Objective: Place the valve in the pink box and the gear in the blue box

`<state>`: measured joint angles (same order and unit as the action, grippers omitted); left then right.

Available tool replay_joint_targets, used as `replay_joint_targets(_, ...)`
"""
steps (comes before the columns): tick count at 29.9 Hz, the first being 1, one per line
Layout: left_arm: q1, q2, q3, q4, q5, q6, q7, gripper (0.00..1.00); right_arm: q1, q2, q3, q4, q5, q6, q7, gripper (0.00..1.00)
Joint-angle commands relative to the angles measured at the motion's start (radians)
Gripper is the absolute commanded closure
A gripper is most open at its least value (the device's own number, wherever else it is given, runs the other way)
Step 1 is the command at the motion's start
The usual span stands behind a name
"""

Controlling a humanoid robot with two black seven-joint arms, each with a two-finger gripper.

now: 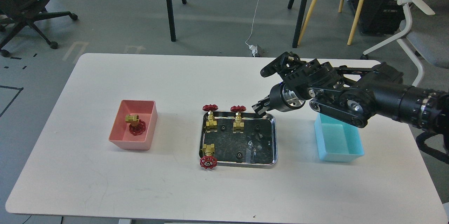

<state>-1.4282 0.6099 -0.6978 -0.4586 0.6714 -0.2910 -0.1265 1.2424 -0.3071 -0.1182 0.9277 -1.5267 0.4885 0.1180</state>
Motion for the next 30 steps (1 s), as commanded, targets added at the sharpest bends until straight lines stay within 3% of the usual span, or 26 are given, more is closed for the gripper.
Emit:
replay_joint_targets(1,-0.003,-0.006,0.023,0.0,-0.006,0.0,-0.001,0.0,-0.012,-0.177,0.006,0.075,0.014,0.0,0.0,0.89)
replay_joint_targets(5,-0.003,-0.013,0.023,0.0,-0.006,0.0,-0.001,0.01,-0.066,-0.348,0.015,0.147,0.013,0.0,0.0,0.89)
replay_joint_targets(10,-0.005,-0.022,0.023,0.0,-0.006,0.0,-0.001,0.0,-0.156,-0.467,0.064,0.184,0.013,0.0,0.0,0.88)
replay_joint_targets(21,-0.005,-0.029,0.023,0.0,-0.006,0.0,-0.002,0.0,-0.218,-0.426,0.097,0.161,0.0,0.0,-0.001,0.86)
replay_joint_targets(23,-0.005,-0.029,0.024,0.0,-0.006,0.0,-0.002,0.0,-0.221,-0.411,0.097,0.151,0.0,0.0,-0.001,0.79)
replay_joint_targets(26,-0.005,-0.025,0.024,0.0,-0.006,-0.002,-0.002,0.0,-0.224,-0.405,0.098,0.151,0.005,0.0,-0.009,0.46)
replay_joint_targets(27,-0.003,-0.024,0.024,0.0,-0.006,-0.002,-0.002,0.0,-0.224,-0.405,0.1,0.151,0.008,0.0,-0.009,0.39)
replay_joint_targets(30,-0.003,-0.022,0.024,0.001,-0.006,-0.002,-0.002,0.0,-0.224,-0.405,0.103,0.152,0.014,0.0,-0.011,0.28)
